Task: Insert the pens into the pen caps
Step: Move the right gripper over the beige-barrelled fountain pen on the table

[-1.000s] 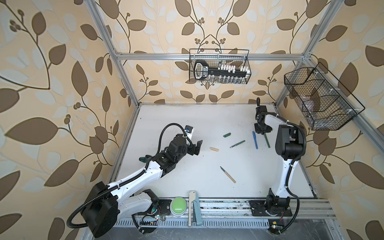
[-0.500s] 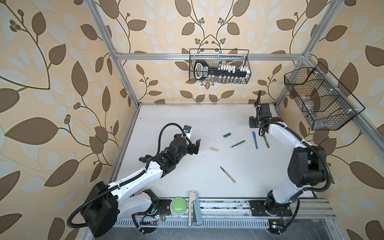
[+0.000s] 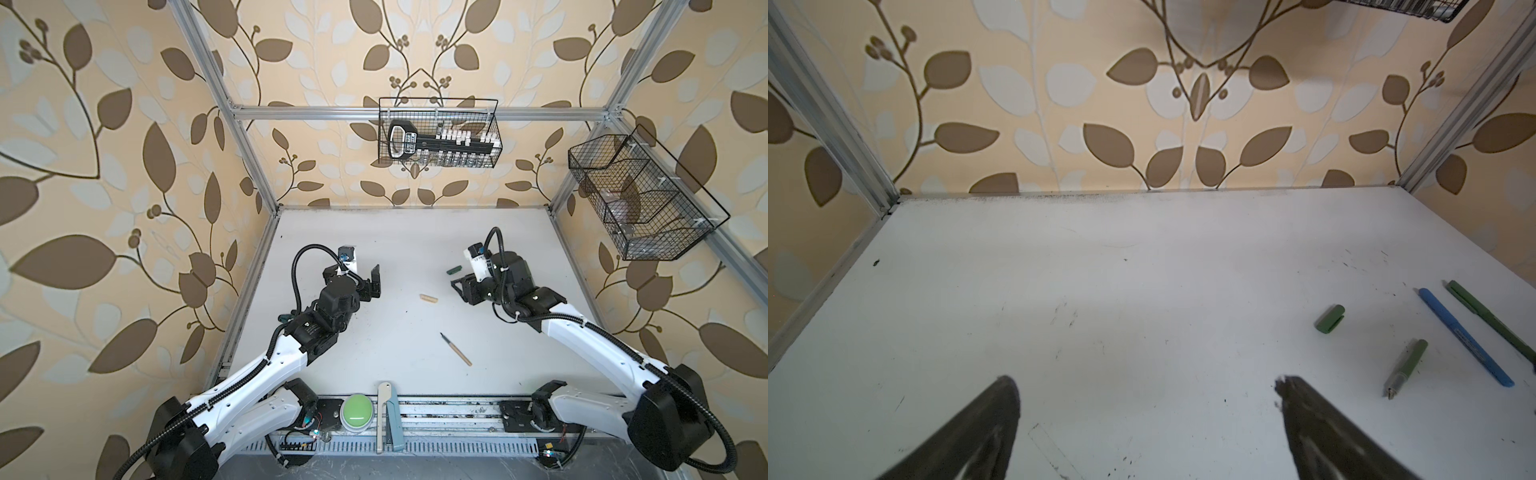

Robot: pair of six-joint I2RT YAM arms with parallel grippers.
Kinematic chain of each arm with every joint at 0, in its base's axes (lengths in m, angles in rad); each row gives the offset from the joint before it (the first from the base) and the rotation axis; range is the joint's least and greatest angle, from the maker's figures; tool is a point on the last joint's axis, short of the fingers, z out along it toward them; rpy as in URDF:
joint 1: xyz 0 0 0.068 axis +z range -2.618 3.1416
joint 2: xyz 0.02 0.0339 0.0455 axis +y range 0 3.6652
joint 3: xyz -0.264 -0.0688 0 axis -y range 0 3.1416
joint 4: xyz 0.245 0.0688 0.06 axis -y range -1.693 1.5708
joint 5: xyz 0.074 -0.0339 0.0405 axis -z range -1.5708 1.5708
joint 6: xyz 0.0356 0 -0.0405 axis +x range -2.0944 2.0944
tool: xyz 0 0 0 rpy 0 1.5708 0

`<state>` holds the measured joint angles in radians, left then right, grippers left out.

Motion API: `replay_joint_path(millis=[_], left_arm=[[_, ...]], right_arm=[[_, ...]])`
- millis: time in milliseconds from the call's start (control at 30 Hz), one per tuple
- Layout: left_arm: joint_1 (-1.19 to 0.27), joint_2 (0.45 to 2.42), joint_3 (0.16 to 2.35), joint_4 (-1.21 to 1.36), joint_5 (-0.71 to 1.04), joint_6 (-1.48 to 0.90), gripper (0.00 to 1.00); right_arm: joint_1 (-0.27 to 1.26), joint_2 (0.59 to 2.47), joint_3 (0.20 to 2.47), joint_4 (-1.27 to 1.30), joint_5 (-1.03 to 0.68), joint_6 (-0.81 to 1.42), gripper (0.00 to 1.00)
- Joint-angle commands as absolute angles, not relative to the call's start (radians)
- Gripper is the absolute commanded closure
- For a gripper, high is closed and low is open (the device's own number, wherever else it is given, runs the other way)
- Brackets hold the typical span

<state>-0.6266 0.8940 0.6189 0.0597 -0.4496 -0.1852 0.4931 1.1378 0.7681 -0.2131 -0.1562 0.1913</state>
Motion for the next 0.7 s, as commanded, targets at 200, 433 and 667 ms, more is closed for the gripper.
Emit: replay_joint_path(millis=[200,433,667], left_arm=[[-0.616,0.771,0.603,-0.130,-0.536,-0.315,0.01],[-0.615,0.771,0.676,-0.238,-0.562,-0.322,0.01],[-0.615,0.832,0.672,-0.179,-0.513,-0.293,0.01]], right_arm=[[0.613,1.079,0.690,-0.163,-0.165,0.249,0.44],[0.714,1.127,0.797,-0.324,-0.063,0.194,0.43],[0.716,1.256,0.924,-0.509,-0.028,0.200,0.42]])
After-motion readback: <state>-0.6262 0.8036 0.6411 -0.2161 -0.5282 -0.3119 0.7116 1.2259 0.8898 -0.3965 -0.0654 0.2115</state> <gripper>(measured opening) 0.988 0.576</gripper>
